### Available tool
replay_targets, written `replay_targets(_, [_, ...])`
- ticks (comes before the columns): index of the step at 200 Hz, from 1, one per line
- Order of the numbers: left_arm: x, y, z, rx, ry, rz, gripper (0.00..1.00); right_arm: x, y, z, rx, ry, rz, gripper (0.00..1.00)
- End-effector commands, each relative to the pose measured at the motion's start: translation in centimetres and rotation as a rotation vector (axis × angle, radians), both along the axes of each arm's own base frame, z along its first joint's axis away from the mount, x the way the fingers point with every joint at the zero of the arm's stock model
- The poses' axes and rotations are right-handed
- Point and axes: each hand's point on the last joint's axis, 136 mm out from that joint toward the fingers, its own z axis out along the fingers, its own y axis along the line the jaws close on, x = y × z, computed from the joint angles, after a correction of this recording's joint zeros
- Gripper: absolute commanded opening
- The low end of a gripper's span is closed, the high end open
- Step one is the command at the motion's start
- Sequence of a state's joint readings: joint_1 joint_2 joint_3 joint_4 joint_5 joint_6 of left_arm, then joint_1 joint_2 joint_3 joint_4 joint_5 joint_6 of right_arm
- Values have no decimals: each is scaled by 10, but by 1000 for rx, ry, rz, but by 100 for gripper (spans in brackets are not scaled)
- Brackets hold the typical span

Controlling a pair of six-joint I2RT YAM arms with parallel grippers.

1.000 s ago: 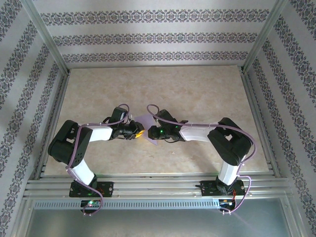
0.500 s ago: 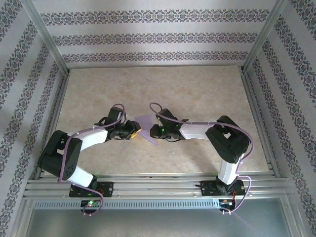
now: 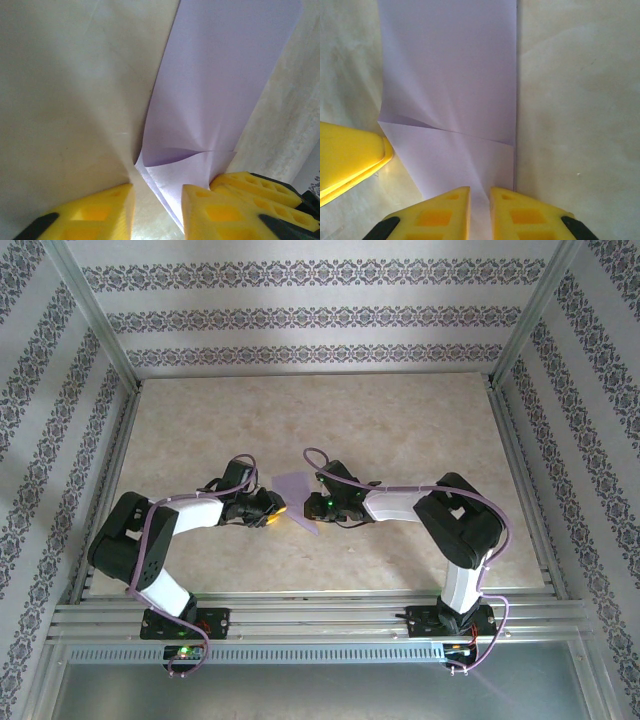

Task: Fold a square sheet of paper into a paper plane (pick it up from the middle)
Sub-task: Fourth fold the wing at the center of the table.

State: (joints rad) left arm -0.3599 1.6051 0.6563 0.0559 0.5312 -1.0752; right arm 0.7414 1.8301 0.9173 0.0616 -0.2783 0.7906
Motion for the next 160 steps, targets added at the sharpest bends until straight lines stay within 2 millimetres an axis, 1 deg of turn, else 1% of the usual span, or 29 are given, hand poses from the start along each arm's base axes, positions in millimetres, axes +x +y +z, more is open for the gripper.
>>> replay_targets(1, [11,-13,8,-48,-29,-15,28,0,-2,-7,2,25,-11,19])
replay_targets(75, [14,-16,9,-59,-40,-23,27,-2,-4,-12,-6,41,-16,18])
replay_targets(98, [17,-19,12,-73,-50,-26,26,-3,-5,-13,-9,46,-14,18])
replay_targets(124, [20,-22,20,-94,-78,-38,25,-3,-6,-14,-11,48,-16,18])
replay_targets(160, [20,-22,26,-93,-116,-55,23,-3,-6,-15,-12,53,-20,18])
